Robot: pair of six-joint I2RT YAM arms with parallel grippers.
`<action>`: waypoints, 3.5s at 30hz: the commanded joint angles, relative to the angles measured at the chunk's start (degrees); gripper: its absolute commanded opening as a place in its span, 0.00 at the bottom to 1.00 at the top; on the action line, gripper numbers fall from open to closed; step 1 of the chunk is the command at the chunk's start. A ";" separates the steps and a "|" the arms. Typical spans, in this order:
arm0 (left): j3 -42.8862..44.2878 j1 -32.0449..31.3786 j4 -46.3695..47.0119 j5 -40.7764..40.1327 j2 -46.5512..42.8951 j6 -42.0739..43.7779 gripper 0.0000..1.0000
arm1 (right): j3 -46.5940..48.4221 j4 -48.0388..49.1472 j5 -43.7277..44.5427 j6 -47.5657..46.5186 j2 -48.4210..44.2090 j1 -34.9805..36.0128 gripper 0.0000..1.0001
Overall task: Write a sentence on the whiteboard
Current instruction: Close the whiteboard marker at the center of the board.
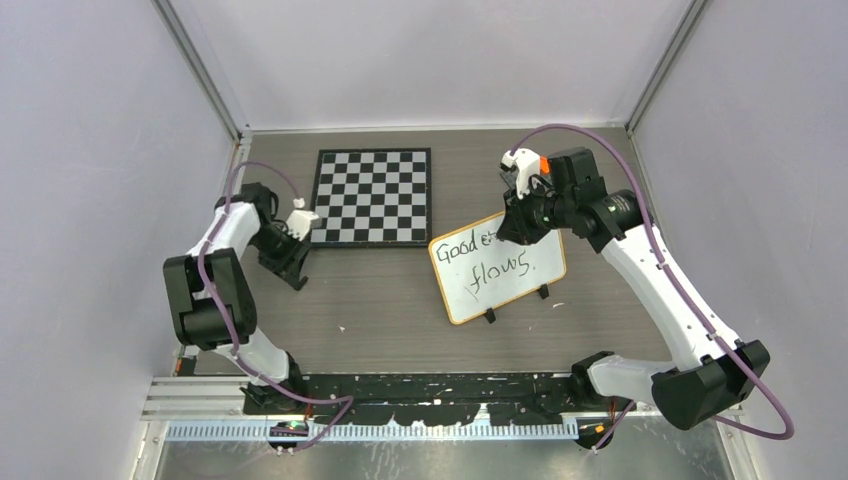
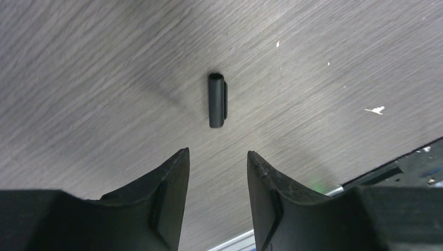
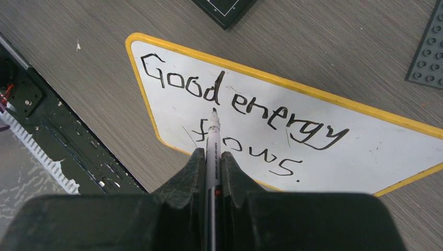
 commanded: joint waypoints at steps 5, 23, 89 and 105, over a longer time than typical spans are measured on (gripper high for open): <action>-1.15 -7.39 6.81 -7.54 3.92 -1.45 0.47 | 1.83 0.81 0.28 0.58 -0.56 -0.22 0.00; -2.55 -16.69 7.67 -11.60 6.72 -8.17 0.10 | 2.91 0.67 1.68 0.75 -0.03 -0.20 0.00; -10.92 -8.31 83.22 37.23 -31.20 -129.79 0.00 | -17.38 88.64 46.74 -66.55 4.72 50.76 0.00; 19.27 -10.16 6.28 45.20 -27.46 -18.54 0.00 | 19.75 15.71 33.09 2.19 2.48 31.04 0.00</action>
